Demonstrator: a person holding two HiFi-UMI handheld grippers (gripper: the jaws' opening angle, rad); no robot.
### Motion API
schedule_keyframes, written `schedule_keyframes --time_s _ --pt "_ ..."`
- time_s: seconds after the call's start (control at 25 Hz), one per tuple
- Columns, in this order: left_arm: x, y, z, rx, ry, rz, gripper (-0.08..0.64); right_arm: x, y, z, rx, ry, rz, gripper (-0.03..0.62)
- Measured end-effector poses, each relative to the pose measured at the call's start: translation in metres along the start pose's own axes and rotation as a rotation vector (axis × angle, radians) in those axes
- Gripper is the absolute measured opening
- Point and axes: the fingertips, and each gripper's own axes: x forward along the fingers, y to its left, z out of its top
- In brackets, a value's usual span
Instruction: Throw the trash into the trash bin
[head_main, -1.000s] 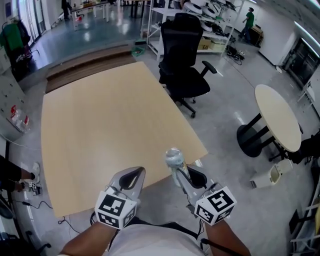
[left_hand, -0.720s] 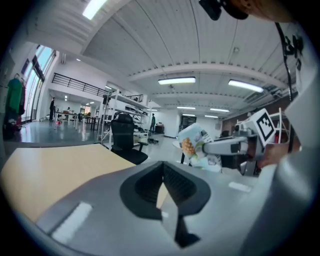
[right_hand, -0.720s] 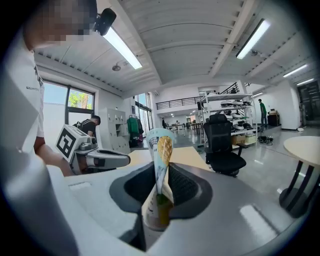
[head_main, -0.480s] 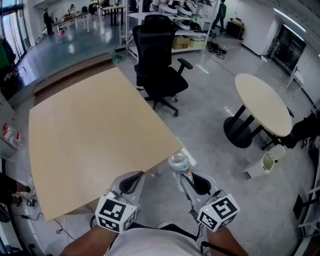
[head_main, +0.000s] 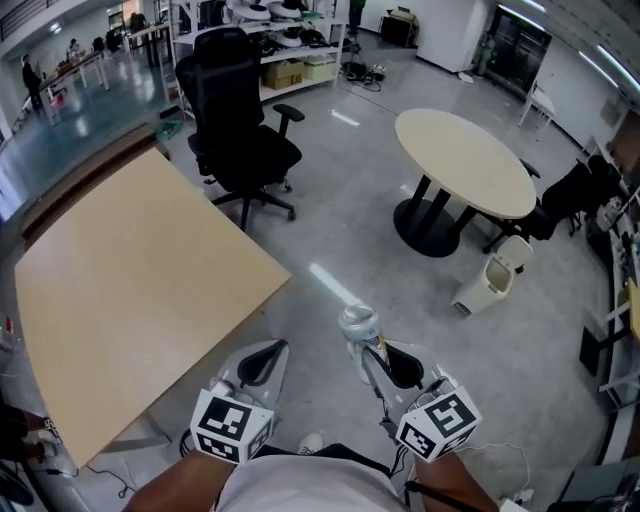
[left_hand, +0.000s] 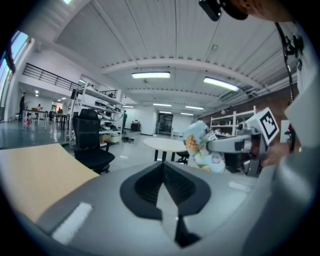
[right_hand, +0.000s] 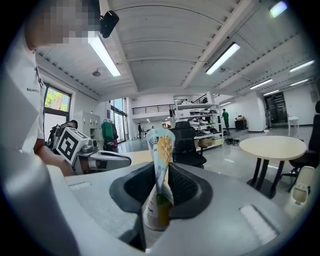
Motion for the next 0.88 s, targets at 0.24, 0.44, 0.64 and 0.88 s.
schedule_keyframes --time_s 0.24,0.44,0.64,0.88 --pt "0.029 -0.041 0.006 0.053 0.024 -0.105 0.008 -0.045 -0.031 -0.004 0.037 -0.031 -0.122 0.08" --pt "0.051 -0.082 0.012 0.087 0.036 -0.209 0.008 -0.088 -0.05 -0.008 0.06 -0.054 -0.226 0.08" --pt "0.071 -0.122 0.013 0.124 0.052 -0.336 0.008 -0.132 -0.067 -0.016 0.101 -0.074 -0.362 0.08" --pt "0.091 -0.159 0.003 0.152 0.097 -0.465 0.008 -0.176 -0.083 -0.034 0.168 -0.086 -0.513 0.08"
